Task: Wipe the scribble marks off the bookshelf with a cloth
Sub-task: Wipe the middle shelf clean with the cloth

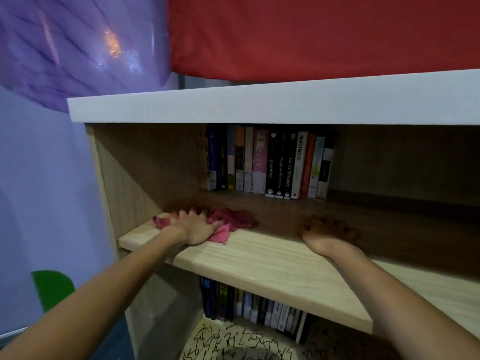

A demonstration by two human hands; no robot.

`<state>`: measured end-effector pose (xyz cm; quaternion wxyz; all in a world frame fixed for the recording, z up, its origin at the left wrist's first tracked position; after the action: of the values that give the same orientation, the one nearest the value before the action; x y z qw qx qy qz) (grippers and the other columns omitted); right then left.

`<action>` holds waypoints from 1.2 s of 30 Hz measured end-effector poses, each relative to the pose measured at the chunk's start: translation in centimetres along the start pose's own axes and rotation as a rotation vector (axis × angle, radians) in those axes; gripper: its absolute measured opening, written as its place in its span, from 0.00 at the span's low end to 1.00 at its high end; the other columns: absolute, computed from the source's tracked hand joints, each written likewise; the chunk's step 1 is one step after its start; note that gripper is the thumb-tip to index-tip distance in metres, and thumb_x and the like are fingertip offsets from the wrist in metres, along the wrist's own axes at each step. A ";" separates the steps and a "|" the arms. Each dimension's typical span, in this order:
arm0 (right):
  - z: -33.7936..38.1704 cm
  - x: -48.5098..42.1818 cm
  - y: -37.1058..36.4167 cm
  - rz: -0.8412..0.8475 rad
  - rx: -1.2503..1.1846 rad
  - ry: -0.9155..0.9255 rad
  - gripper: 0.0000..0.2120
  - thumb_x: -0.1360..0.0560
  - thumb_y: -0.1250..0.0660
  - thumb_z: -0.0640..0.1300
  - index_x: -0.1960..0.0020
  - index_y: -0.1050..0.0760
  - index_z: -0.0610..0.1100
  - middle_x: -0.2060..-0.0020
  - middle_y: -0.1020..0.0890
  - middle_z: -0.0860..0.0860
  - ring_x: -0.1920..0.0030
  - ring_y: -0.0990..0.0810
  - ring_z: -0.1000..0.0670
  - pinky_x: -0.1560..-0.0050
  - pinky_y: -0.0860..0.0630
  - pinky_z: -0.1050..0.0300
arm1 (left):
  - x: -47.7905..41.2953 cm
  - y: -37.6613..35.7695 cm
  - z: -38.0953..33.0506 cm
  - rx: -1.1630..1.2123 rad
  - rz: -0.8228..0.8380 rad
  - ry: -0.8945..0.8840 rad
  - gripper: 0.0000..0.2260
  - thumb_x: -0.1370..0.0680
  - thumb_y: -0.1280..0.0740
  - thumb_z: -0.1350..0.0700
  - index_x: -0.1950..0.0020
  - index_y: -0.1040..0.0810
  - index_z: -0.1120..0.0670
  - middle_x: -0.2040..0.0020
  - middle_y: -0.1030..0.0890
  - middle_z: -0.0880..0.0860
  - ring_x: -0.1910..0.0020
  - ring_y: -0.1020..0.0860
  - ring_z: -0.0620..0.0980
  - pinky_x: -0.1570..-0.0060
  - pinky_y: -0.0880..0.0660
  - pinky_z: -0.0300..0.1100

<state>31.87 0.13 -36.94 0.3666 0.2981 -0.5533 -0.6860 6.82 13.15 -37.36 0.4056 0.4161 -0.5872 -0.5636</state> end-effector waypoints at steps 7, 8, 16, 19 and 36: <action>-0.3 -1.5 -0.7 -0.009 -0.017 0.007 0.27 0.20 0.52 0.61 0.24 0.47 0.54 0.24 0.47 0.44 0.26 0.49 0.36 0.28 0.52 0.35 | -7.6 2.0 0.5 0.060 0.017 -0.203 0.28 0.18 0.53 0.39 0.21 0.48 0.50 0.22 0.45 0.54 0.24 0.43 0.54 0.25 0.48 0.48; -0.2 -1.6 -0.7 -0.007 -0.012 0.005 0.27 0.20 0.52 0.61 0.23 0.48 0.53 0.25 0.46 0.44 0.26 0.48 0.36 0.28 0.51 0.35 | -8.0 2.2 0.7 0.067 0.021 -0.215 0.28 0.18 0.52 0.38 0.21 0.48 0.50 0.22 0.44 0.53 0.24 0.43 0.53 0.26 0.49 0.46; -0.1 -1.4 -0.6 -0.020 0.014 -0.009 0.26 0.20 0.53 0.61 0.24 0.48 0.53 0.25 0.45 0.46 0.26 0.47 0.38 0.28 0.51 0.37 | -9.9 2.7 1.2 0.005 0.105 -0.179 0.44 0.29 0.57 0.23 0.21 0.52 0.48 0.21 0.47 0.53 0.24 0.44 0.53 0.26 0.47 0.45; -0.2 -1.2 -0.3 -0.022 0.013 0.001 0.26 0.20 0.52 0.62 0.25 0.45 0.54 0.25 0.44 0.46 0.26 0.46 0.38 0.28 0.50 0.38 | -9.7 2.9 0.2 0.036 0.083 -0.137 0.31 0.19 0.52 0.37 0.21 0.52 0.52 0.21 0.48 0.54 0.24 0.45 0.54 0.27 0.48 0.44; -0.7 -0.9 0.0 0.022 -0.040 0.052 0.28 0.20 0.53 0.62 0.24 0.46 0.52 0.24 0.45 0.44 0.26 0.45 0.37 0.28 0.48 0.37 | -0.4 2.3 3.0 0.046 0.127 0.096 0.33 0.20 0.58 0.35 0.21 0.51 0.54 0.22 0.45 0.56 0.24 0.44 0.57 0.26 0.48 0.50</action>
<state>32.98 0.52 -37.08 0.3942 0.3025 -0.5328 -0.6850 4.10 14.57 -35.18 0.4586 0.4139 -0.6049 -0.5025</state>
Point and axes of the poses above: each hand's wrist, its own x-axis away from the middle knuckle, its own y-axis out of the back of the hand, z = x × y, the point moved 2 cm from there along -x, towards the middle knuckle
